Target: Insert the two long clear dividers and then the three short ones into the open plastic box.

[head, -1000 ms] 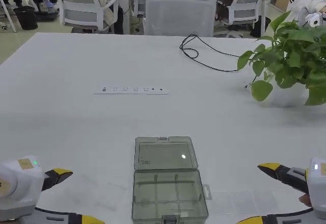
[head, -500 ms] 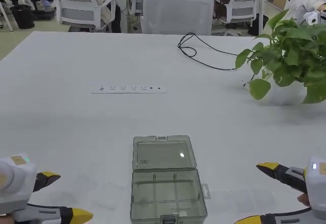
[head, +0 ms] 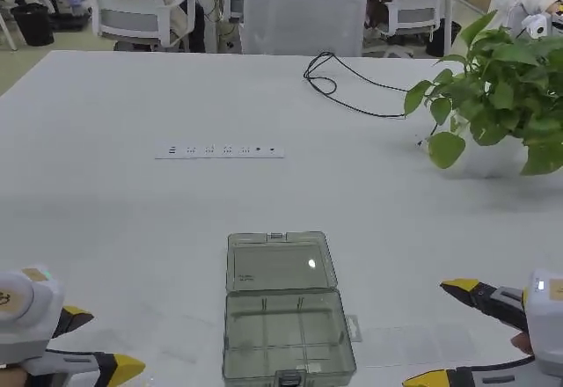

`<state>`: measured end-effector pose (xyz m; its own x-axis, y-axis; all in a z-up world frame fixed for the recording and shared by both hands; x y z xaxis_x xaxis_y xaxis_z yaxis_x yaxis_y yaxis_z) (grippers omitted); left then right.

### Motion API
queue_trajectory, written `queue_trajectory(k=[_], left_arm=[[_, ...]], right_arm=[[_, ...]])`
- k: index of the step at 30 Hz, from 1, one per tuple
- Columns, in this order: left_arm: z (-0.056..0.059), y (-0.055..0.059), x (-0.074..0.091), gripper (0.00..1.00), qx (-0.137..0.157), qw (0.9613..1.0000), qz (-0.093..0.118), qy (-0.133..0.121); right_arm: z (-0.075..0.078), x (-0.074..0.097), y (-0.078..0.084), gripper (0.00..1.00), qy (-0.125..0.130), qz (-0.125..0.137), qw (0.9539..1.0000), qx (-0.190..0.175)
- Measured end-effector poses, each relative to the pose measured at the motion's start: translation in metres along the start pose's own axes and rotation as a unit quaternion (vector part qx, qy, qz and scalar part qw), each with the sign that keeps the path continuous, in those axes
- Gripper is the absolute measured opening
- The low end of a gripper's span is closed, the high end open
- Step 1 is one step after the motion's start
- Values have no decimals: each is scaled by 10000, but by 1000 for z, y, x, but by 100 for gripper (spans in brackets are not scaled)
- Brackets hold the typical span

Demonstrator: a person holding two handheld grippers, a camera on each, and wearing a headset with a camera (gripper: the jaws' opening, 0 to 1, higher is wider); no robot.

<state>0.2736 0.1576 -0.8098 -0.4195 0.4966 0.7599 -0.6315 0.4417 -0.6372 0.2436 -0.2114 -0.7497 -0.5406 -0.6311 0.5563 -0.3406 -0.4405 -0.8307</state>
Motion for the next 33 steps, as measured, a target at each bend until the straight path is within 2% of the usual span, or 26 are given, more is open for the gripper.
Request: queue_trajectory(k=[3, 9, 11, 15, 20, 23, 27, 33], left_arm=[[-2, 3, -3, 63, 23, 10000, -67, 10], [-7, 12, -7, 59, 13, 9993, -350, -90], [-9, 17, -9, 57, 72, 9986, -509, -127], [-12, 21, -12, 54, 193, 9974, -659, -197], [-14, 21, -13, 50, 100, 9967, -756, -289], [-17, 23, -13, 47, -209, 9943, -950, -446], [-16, 22, -15, 46, -135, 9940, -962, -509], [-14, 21, -16, 43, -100, 9919, -1153, -523]], right_arm=[[0, 0, 0, 92, -2, -7, 10000, -8], [1, 0, 1, 92, 1, -28, 10000, -23], [1, -1, 1, 92, -2, -32, 10000, -27], [2, -2, 1, 92, -1, -30, 10000, -25], [1, -2, 0, 92, -4, -24, 10000, -24], [2, -3, 1, 92, -3, -19, 10000, -28], [2, -3, 0, 92, -3, -10, 10000, -30], [2, -3, 1, 92, -2, -18, 10000, -30]])
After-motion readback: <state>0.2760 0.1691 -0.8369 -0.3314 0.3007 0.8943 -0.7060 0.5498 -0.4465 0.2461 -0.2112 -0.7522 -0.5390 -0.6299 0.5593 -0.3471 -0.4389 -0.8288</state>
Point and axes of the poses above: the centre of the closed fingertips' face, and the gripper's own axes: x roughly backward along the fingers, z roughly to its right, y roughly out of its underside, the point moved 1 cm from there along x, roughly backward along the fingers, and after that the axes turned 2 degrees about y, right-handed, at the moved point
